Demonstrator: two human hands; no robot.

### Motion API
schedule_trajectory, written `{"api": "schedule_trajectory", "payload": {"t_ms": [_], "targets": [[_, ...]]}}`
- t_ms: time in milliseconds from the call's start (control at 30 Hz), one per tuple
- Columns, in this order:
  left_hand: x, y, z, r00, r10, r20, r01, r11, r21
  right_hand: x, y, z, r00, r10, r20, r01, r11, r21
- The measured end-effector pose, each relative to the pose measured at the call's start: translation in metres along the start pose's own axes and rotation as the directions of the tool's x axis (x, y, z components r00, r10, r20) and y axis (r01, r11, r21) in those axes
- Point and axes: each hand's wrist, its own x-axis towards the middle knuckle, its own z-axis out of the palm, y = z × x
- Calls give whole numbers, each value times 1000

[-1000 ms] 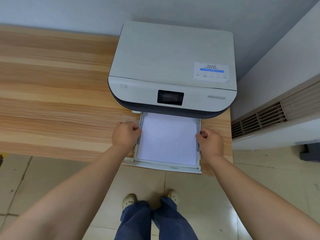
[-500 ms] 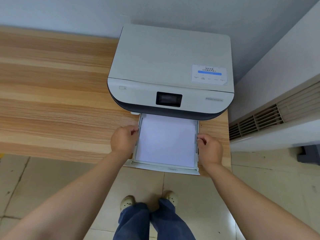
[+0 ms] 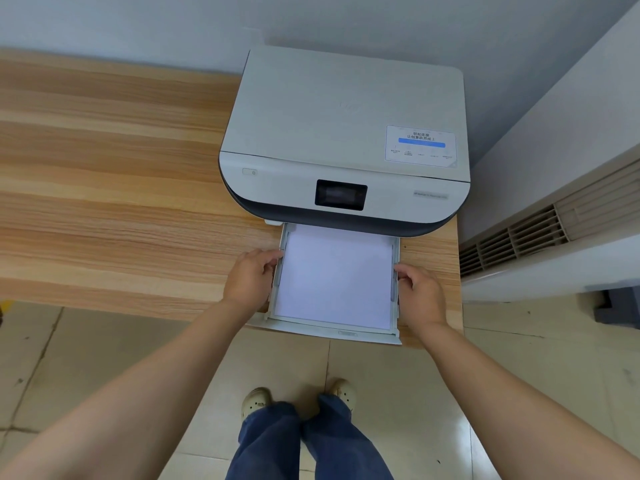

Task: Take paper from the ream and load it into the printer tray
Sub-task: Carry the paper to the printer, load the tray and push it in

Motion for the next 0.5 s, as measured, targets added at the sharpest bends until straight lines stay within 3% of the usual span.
{"api": "schedule_trajectory", "payload": {"t_ms": [233, 500], "targets": [[-42, 9, -11, 985, 9, 171, -29, 993, 114, -30, 2, -14, 972, -68, 225, 88, 993, -81], [-77, 5, 3, 988, -62, 140, 34, 981, 190, -49, 27, -21, 889, -212, 406, 343, 895, -283]]}}
